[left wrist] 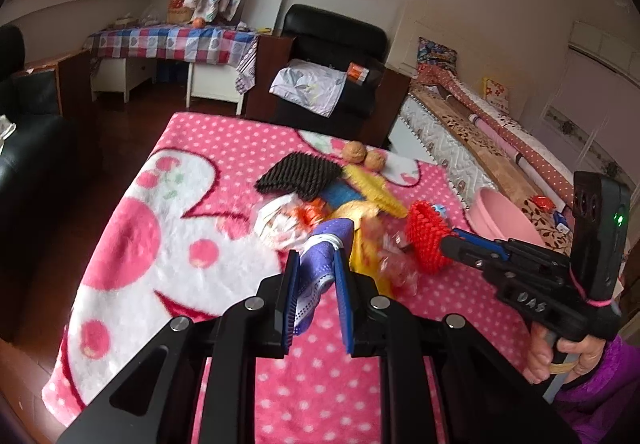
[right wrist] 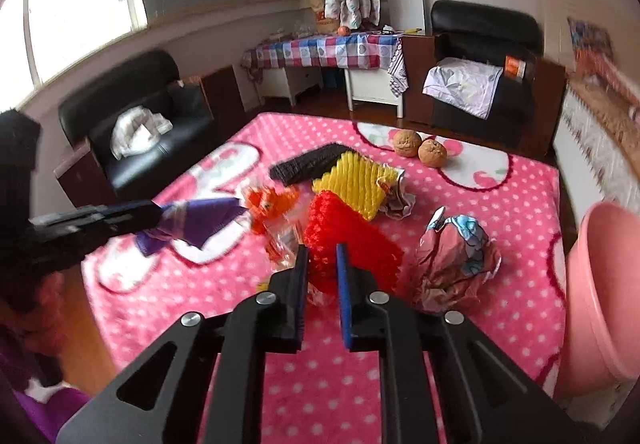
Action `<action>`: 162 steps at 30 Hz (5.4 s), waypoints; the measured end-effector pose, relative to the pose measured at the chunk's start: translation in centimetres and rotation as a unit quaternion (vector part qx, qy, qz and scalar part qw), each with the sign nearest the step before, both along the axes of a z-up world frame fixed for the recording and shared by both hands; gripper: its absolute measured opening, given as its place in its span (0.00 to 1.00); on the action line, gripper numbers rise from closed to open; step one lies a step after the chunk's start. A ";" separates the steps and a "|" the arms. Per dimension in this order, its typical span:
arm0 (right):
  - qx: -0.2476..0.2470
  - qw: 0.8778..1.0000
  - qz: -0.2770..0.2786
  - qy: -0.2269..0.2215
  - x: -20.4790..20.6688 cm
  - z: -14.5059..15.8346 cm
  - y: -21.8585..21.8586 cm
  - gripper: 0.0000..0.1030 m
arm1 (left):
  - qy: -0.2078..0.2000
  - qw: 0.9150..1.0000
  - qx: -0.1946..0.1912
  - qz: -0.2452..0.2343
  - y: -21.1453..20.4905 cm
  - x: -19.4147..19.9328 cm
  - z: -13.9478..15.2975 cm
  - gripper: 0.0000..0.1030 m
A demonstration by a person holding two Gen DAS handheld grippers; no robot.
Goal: Collect trash
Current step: 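Carry both items over the pink basin and open both tools to drop them, then move both open tools back over the table of trash, then grasp the crumpled foil wrapper with the right tool while the left tool grasps the white plastic bag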
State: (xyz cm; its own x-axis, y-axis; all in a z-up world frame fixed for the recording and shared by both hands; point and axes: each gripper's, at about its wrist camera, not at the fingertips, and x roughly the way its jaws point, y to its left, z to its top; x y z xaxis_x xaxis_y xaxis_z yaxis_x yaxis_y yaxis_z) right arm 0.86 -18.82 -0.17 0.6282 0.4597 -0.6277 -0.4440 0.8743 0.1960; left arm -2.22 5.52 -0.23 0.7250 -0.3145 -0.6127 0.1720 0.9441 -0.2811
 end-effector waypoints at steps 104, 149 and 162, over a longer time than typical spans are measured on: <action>0.043 0.996 -0.066 0.040 -0.5 0.8 -5.6 0.38 | 0.038 0.994 0.071 0.069 -3.0 7.0 -2.3 0.46; 0.024 0.984 -0.131 0.116 7.6 -4.8 -5.5 0.17 | 0.030 0.997 0.026 0.065 -1.7 6.3 -1.7 0.26; 0.055 0.992 -0.102 0.058 4.4 -0.6 -7.0 0.17 | 0.002 0.999 0.024 0.035 -5.0 5.6 1.3 0.26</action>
